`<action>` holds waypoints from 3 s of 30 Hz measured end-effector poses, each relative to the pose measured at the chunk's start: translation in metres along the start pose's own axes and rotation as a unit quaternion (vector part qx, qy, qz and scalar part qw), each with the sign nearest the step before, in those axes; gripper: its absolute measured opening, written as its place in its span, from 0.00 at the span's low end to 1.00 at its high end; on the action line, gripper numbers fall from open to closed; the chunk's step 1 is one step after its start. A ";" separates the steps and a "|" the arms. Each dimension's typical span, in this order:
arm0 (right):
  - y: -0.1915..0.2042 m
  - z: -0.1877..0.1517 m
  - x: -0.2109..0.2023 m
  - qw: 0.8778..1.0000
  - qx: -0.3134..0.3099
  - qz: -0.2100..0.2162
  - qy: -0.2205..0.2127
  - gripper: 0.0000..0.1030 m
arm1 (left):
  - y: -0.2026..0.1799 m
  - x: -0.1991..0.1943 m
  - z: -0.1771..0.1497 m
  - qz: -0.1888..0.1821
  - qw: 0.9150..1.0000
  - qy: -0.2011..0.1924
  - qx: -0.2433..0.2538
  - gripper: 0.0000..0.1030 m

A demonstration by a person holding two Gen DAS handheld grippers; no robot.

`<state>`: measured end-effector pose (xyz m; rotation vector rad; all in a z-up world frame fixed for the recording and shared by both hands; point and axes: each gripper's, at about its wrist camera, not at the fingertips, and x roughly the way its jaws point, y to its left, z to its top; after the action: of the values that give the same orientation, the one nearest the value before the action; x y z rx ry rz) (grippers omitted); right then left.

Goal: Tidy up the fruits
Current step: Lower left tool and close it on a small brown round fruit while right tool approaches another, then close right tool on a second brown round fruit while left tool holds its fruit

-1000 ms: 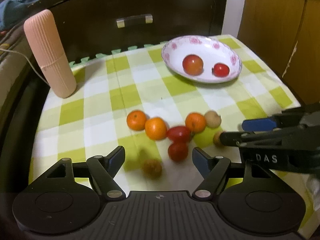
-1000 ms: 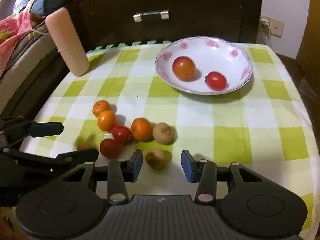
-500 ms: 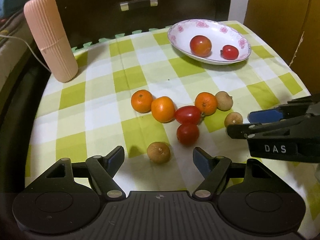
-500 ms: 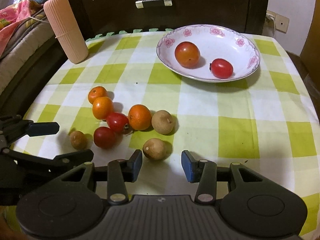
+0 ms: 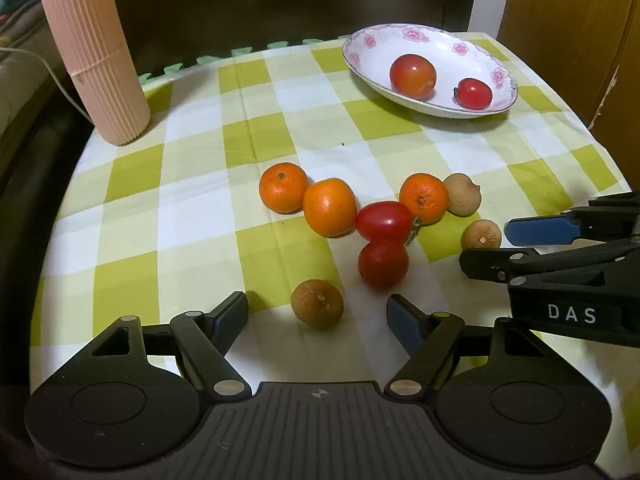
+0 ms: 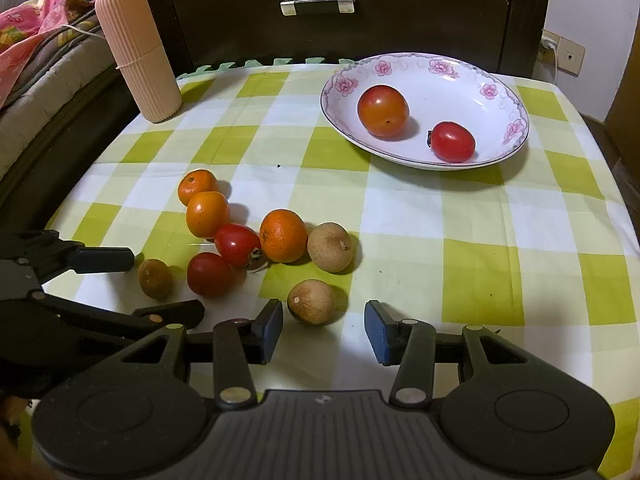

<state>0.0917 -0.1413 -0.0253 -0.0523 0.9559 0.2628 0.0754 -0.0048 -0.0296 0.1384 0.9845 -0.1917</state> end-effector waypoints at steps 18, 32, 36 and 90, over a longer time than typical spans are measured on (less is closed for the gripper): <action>0.002 -0.001 -0.002 1.000 -0.002 -0.004 -0.001 0.36 | 0.001 -0.001 0.002 -0.004 1.000 -0.002 -0.004 0.68; 0.002 -0.001 -0.004 1.000 0.002 -0.002 0.000 0.36 | -0.001 -0.003 0.000 -0.005 1.000 -0.007 0.006 0.59; 0.002 -0.002 -0.003 1.000 0.000 -0.003 0.001 0.36 | 0.003 -0.002 0.000 0.001 1.000 -0.006 -0.005 0.60; 0.007 0.001 0.002 1.000 -0.018 0.004 -0.017 0.26 | -0.007 -0.008 -0.006 -0.016 1.000 -0.009 0.017 0.33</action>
<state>0.0916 -0.1341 -0.0260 -0.0773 0.9184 0.2874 0.0651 -0.0092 -0.0263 0.1520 0.9657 -0.2379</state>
